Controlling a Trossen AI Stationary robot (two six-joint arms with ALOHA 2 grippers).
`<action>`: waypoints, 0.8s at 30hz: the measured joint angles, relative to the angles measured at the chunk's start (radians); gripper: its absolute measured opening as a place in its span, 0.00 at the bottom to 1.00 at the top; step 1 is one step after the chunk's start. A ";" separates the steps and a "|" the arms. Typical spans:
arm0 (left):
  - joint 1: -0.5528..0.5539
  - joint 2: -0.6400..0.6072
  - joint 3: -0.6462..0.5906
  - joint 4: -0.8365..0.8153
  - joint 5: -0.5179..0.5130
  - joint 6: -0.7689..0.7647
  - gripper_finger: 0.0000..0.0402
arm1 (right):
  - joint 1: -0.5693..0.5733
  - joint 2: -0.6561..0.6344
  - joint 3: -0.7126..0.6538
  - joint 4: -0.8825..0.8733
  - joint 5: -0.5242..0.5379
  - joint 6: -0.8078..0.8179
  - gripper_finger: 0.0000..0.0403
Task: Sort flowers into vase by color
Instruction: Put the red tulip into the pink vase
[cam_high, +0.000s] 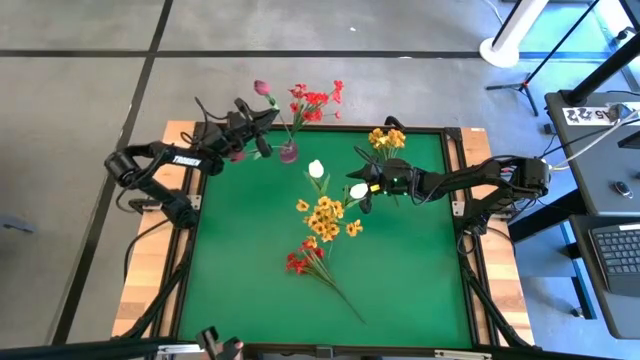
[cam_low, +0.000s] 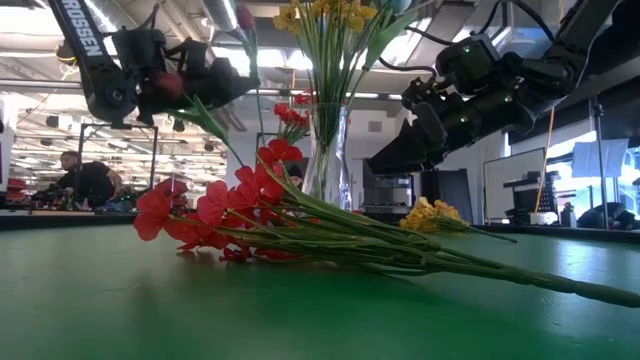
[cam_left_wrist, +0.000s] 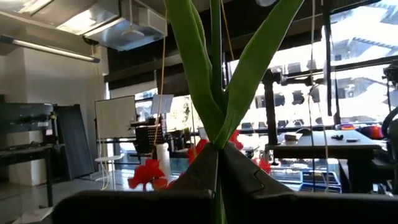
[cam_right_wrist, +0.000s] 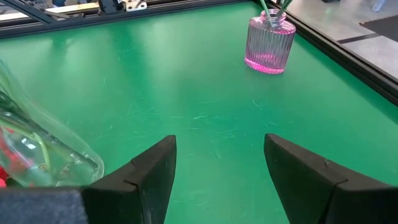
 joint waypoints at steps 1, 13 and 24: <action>0.000 -0.015 0.000 -0.015 0.001 0.007 0.00 | 0.000 0.000 0.000 0.000 0.000 -0.001 0.60; -0.001 -0.086 0.000 -0.254 -0.003 0.083 0.00 | 0.000 0.000 0.000 0.002 0.000 -0.001 0.60; -0.006 -0.086 0.000 -0.313 -0.018 0.123 0.01 | 0.000 0.000 0.000 0.005 0.000 0.000 0.60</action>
